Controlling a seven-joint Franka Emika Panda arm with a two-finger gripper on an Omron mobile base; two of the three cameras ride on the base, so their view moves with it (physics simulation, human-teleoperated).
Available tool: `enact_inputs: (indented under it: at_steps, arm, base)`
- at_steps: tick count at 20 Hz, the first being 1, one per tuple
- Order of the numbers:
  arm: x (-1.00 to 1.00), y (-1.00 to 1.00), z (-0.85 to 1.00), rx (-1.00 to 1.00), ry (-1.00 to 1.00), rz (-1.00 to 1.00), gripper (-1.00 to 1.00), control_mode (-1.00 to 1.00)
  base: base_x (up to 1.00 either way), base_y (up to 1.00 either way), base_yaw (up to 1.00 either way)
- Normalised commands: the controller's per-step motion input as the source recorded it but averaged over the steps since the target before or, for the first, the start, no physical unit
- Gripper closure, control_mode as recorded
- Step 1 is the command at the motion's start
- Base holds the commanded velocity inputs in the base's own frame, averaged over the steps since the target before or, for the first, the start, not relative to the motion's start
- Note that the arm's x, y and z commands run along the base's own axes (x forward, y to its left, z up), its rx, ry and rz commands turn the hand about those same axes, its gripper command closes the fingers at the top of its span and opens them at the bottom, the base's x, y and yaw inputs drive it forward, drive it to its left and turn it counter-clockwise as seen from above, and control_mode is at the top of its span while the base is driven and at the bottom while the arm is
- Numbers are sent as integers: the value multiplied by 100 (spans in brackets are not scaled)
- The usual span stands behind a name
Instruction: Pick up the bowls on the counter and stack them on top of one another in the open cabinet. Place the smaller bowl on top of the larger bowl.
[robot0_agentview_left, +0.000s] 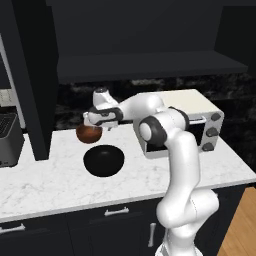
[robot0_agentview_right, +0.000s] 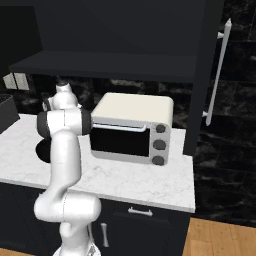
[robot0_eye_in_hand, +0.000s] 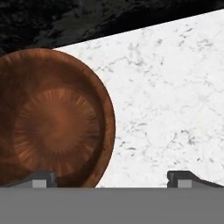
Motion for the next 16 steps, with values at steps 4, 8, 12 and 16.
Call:
enact_inputs:
  at_steps: [4, 8, 12, 16]
  arm:
    - [20, 1, -36, 0, 1, -1, -100, -100]
    - [24, 0, -28, 0, 0, -1, -100, -100]
    - [40, 4, -17, 0, 0, -1, -100, -100]
    - [19, 13, -27, 0, 0, 0, 100, -100]
  base:
    - [0, 0, 0]
    - [0, 0, 0]
    - [0, 0, 0]
    - [0, 0, 0]
